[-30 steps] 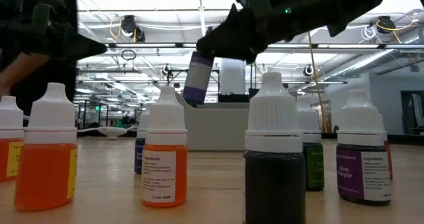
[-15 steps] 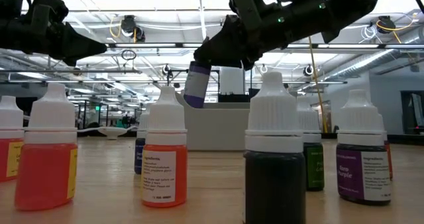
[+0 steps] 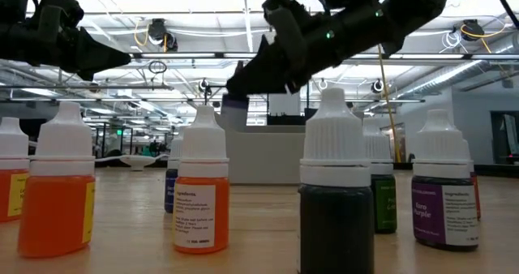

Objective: Pick & Place food coloring
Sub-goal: Put the large purple food coloring bottle into the gray container

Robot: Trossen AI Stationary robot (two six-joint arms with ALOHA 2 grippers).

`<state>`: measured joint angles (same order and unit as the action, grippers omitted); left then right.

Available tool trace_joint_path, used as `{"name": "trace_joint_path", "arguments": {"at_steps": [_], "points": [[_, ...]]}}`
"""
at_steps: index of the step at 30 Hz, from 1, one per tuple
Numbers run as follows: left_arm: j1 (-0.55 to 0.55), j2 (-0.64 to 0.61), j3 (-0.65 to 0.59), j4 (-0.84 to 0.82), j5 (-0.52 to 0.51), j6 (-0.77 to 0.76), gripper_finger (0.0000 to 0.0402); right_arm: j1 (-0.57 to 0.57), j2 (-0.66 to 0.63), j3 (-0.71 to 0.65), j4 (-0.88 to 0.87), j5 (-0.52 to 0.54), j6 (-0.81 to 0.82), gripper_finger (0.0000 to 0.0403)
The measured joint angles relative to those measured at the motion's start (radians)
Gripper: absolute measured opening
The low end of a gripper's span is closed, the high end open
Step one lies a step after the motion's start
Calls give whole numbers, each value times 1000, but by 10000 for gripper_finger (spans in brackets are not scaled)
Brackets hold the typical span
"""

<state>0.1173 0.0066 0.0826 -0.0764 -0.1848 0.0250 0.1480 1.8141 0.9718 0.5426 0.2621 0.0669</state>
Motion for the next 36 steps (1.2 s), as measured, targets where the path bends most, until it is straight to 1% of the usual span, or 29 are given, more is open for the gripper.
{"name": "trace_joint_path", "arguments": {"at_steps": [5, 14, 18, 21, 24, 32, 36], "points": [[0, 0, 0, 3, 0, 0, 21, -14, 31, 2, 29, -1, 12, 110], [0, 0, 0, 7, 0, 0, 21, -22, 33, 2, 14, -4, 4, 117], [0, 0, 0, 8, 0, 0, 21, -23, 37, 2, 8, -4, 7, 111], [0, 0, 0, 9, 0, 1, 21, -23, 55, 1, 30, -7, 7, 110], [0, 0, 0, 16, 0, 1, 21, -23, 91, 8, 82, -49, 9, 111], [0, 0, 0, 21, 0, 1, 21, -22, 162, 75, 60, -53, 20, 111], [0, 0, 0, 18, 0, 1, 21, -24, 161, 76, 39, -53, 17, 126]]}}
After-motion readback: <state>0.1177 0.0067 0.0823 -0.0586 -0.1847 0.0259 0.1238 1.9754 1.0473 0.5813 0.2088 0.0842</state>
